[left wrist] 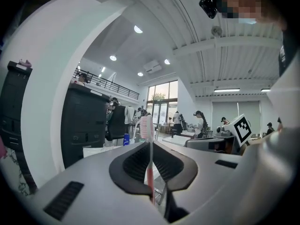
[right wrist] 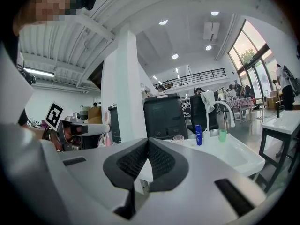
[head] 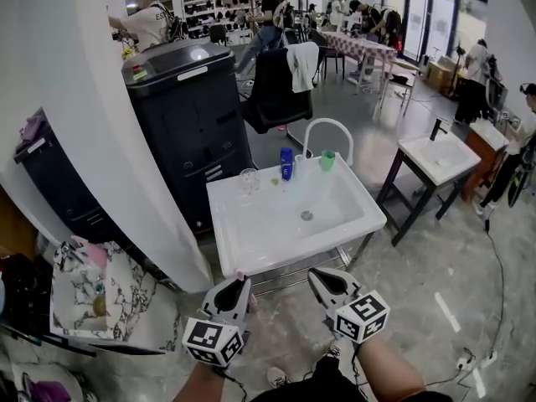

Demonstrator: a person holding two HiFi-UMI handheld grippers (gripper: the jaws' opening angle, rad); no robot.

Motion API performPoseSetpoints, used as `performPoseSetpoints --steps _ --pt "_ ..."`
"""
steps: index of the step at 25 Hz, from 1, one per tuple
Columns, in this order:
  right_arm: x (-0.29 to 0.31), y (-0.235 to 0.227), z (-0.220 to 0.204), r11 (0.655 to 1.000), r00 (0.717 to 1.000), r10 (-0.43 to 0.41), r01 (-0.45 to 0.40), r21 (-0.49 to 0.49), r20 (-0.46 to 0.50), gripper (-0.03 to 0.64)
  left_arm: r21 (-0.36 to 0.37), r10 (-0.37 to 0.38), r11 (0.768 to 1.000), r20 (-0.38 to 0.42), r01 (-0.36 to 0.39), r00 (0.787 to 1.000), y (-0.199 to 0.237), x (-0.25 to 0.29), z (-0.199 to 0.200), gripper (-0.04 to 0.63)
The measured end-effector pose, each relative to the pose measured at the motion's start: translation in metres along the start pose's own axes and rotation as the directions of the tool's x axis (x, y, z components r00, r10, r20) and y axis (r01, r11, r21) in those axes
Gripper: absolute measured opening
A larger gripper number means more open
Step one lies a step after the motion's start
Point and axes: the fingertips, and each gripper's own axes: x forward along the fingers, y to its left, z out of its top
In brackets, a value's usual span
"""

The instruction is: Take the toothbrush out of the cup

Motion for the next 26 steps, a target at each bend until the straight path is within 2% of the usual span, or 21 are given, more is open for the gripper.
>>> performPoseSetpoints --steps 26 --pt "-0.003 0.012 0.0 1.0 1.0 0.002 -0.002 -0.015 0.007 0.017 -0.015 0.004 1.0 0.003 -0.004 1.0 0.006 -0.011 -0.002 0.034"
